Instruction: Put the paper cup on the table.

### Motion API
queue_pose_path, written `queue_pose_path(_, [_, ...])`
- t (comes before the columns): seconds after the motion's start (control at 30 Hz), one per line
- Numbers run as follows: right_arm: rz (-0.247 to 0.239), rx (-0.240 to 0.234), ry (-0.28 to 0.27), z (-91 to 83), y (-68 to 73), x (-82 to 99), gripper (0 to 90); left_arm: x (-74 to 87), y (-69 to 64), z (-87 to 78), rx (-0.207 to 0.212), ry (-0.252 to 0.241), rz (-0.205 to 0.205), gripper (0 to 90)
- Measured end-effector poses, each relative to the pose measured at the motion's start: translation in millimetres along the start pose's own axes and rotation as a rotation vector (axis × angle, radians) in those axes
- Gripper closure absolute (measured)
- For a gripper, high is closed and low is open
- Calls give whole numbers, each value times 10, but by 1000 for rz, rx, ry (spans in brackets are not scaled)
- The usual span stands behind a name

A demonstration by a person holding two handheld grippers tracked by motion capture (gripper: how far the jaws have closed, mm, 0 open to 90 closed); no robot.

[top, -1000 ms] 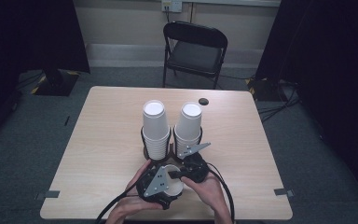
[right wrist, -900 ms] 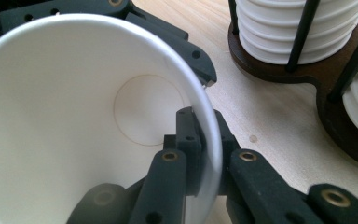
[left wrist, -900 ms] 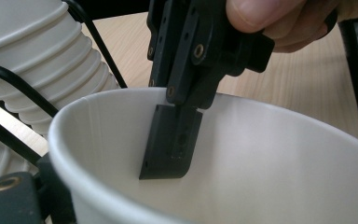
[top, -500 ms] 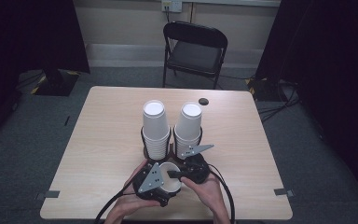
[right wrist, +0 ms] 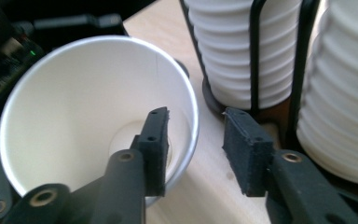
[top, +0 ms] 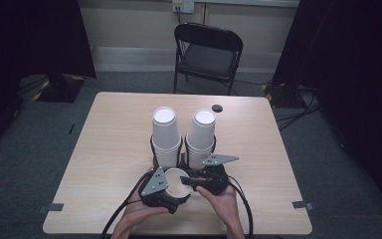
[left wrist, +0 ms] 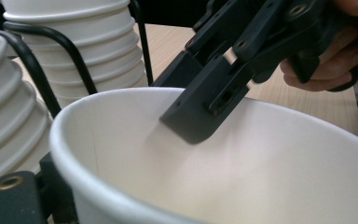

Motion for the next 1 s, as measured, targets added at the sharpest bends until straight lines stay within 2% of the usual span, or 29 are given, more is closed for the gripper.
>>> queue_pose_path(0.13, [4,11,-61,-50,-24,-2,554,10,31,-42,-15,3,-8,93])
queue_pose_path(0.17, [-2,15,-71,-62,-26,-2,543,14,39,-48,-18,-9,-20,93])
queue_pose_path(0.37, [-42,74,-127,-147,-38,-9,491,95,133,-109,-41,-17,-68,92])
queue_pose_path(0.47, [-44,100,-158,-179,-63,-5,472,97,172,-175,-48,-35,-87,92])
queue_pose_path(0.57, [-54,128,-191,-211,-97,12,440,92,198,-241,-59,-34,-77,93])
queue_pose_path(0.67, [-58,152,-209,-235,-120,40,425,92,229,-295,-69,-41,-85,93])
queue_pose_path(0.7, [-45,162,-237,-271,-142,82,404,94,258,-337,-88,-42,-97,93])
queue_pose_path(0.8, [-24,154,-269,-317,-158,121,401,97,290,-413,-86,-59,-134,91])
queue_pose_path(0.87, [-28,188,-284,-356,-181,158,383,98,306,-462,-95,-63,-141,91])
queue_pose_path(1.0, [-18,221,-318,-412,-234,220,333,100,384,-582,-133,-72,-143,91])
Point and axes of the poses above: each handheld gripper's, and its own axes: z roughly forward along the jaws, x roughly out of its underside, y roughly to its left, the point moved 6 cm from there along z, roughly forward along the jaws, and after that the axes turned 1 degree about x, right-handed, at the moved point
